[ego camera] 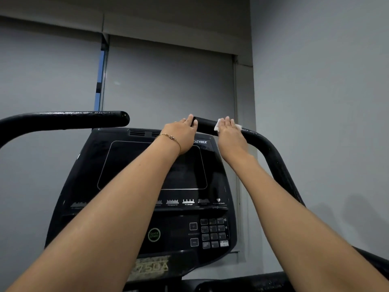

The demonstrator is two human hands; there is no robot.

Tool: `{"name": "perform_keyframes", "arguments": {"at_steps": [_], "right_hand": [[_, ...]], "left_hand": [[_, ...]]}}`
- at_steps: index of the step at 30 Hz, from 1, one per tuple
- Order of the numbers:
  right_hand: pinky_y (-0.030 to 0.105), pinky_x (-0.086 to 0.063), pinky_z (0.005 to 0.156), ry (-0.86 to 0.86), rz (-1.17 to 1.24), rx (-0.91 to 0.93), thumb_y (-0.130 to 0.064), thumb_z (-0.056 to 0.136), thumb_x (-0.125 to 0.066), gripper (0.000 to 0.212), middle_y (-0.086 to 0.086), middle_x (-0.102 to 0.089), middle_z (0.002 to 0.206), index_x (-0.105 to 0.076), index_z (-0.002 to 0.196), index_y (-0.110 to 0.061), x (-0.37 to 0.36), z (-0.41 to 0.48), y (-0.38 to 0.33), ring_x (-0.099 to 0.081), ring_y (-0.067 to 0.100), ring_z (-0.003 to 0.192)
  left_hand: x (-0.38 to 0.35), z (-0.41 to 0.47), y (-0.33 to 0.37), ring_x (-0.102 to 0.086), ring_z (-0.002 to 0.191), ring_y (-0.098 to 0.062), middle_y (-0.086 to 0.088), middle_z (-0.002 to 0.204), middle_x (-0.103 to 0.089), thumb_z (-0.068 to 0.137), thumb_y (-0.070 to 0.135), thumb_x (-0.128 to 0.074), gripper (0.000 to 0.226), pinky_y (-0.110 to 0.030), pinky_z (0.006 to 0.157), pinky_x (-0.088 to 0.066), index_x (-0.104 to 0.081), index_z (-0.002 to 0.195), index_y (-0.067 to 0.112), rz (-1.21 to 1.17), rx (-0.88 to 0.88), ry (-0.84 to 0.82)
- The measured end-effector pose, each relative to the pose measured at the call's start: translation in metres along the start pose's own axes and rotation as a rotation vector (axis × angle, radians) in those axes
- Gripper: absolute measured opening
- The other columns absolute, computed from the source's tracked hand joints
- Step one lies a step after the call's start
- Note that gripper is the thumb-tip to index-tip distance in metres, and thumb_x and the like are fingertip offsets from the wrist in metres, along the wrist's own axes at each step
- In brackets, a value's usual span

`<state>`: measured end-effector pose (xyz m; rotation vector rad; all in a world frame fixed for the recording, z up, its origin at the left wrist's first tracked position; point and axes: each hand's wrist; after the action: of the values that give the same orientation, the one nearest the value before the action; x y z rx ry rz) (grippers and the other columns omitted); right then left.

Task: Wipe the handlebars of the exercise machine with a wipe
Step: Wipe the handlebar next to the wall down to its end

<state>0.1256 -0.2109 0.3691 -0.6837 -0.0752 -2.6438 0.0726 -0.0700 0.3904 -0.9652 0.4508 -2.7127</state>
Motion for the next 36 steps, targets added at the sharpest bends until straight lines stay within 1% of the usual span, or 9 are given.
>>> {"name": "perform_keyframes", "arguments": {"at_steps": [3,10,14,17,21,26,29,31,36], "right_hand": [[0.030,-0.005,0.116,-0.012,0.000,0.061,0.001,0.098,-0.020,0.053,0.014,-0.004,0.156,-0.003,0.148,-0.003,-0.001,0.001,0.001,-0.003,0.023,0.145],[0.032,-0.011,0.117,0.022,0.011,-0.027,0.007,0.094,-0.026,0.056,0.012,-0.011,0.156,-0.011,0.147,-0.003,0.001,-0.001,0.020,-0.007,0.023,0.145],[0.028,-0.006,0.117,0.010,0.017,0.081,0.002,0.098,-0.022,0.053,0.010,-0.007,0.157,-0.006,0.148,-0.004,-0.004,-0.005,0.021,-0.004,0.021,0.145],[0.026,-0.005,0.117,0.034,0.044,-0.002,0.005,0.097,-0.023,0.055,0.008,-0.005,0.157,-0.006,0.148,-0.006,-0.011,-0.019,0.040,0.000,0.019,0.145],[0.033,-0.021,0.114,0.057,0.020,-0.037,0.004,0.095,-0.029,0.050,0.013,-0.024,0.151,-0.022,0.144,-0.002,-0.004,0.002,0.035,-0.019,0.024,0.140],[0.029,-0.011,0.116,0.004,0.017,0.008,0.004,0.097,-0.024,0.054,0.009,-0.010,0.157,-0.010,0.148,-0.006,-0.006,-0.009,0.048,-0.007,0.021,0.145],[0.032,-0.028,0.108,0.047,-0.025,-0.106,0.005,0.094,-0.030,0.047,0.013,-0.031,0.146,-0.027,0.141,-0.001,-0.001,-0.008,0.057,-0.027,0.025,0.136],[0.033,-0.033,0.100,0.070,-0.014,-0.078,0.007,0.093,-0.032,0.041,0.013,-0.039,0.136,-0.035,0.133,-0.001,0.003,0.001,0.048,-0.036,0.026,0.126],[0.027,-0.005,0.116,0.020,-0.006,0.067,0.004,0.097,-0.023,0.054,0.009,-0.010,0.156,-0.010,0.148,-0.005,-0.011,-0.011,0.051,-0.006,0.021,0.145]], "left_hand": [[0.001,-0.001,-0.002,-0.031,0.137,-0.023,-0.005,0.157,-0.002,0.097,0.005,-0.027,0.056,-0.037,0.097,-0.040,-0.009,0.150,0.012,-0.001,-0.010,0.021],[0.000,-0.004,0.002,-0.035,0.133,-0.024,-0.005,0.157,-0.001,0.097,0.004,-0.025,0.056,-0.035,0.093,-0.042,-0.008,0.150,0.012,0.020,-0.003,0.048],[0.000,-0.004,0.001,-0.035,0.134,-0.025,-0.005,0.157,0.000,0.096,0.003,-0.026,0.058,-0.037,0.093,-0.042,-0.008,0.150,0.013,0.008,0.007,0.033],[0.000,-0.004,0.002,-0.036,0.133,-0.024,-0.005,0.157,-0.001,0.096,0.003,-0.026,0.058,-0.036,0.091,-0.043,-0.008,0.150,0.012,0.001,0.010,0.026],[-0.003,-0.002,0.004,-0.040,0.129,-0.025,-0.007,0.156,-0.003,0.096,0.005,-0.026,0.056,-0.035,0.088,-0.044,-0.009,0.150,0.011,0.018,0.014,0.043],[-0.004,-0.001,0.002,-0.038,0.132,-0.025,-0.006,0.157,-0.002,0.095,0.004,-0.026,0.058,-0.037,0.089,-0.044,-0.009,0.150,0.012,0.011,0.015,0.044],[-0.006,-0.001,0.003,-0.036,0.133,-0.024,-0.007,0.157,-0.002,0.096,0.004,-0.025,0.057,-0.037,0.088,-0.044,-0.009,0.150,0.011,0.017,0.016,0.045],[-0.007,-0.001,0.005,-0.036,0.133,-0.024,-0.007,0.157,-0.001,0.096,0.005,-0.025,0.056,-0.037,0.088,-0.044,-0.009,0.149,0.010,0.015,0.018,0.047],[-0.004,-0.002,0.003,-0.034,0.135,-0.024,-0.006,0.157,-0.001,0.096,0.003,-0.025,0.057,-0.038,0.090,-0.044,-0.008,0.150,0.012,0.001,0.018,0.037]]}}
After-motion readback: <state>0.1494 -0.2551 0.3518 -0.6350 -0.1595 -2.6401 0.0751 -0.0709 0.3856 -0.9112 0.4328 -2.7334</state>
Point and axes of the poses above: each hand's wrist, its own z-axis towards the middle knuckle, its own x-axis out of the back of the hand, y = z × x
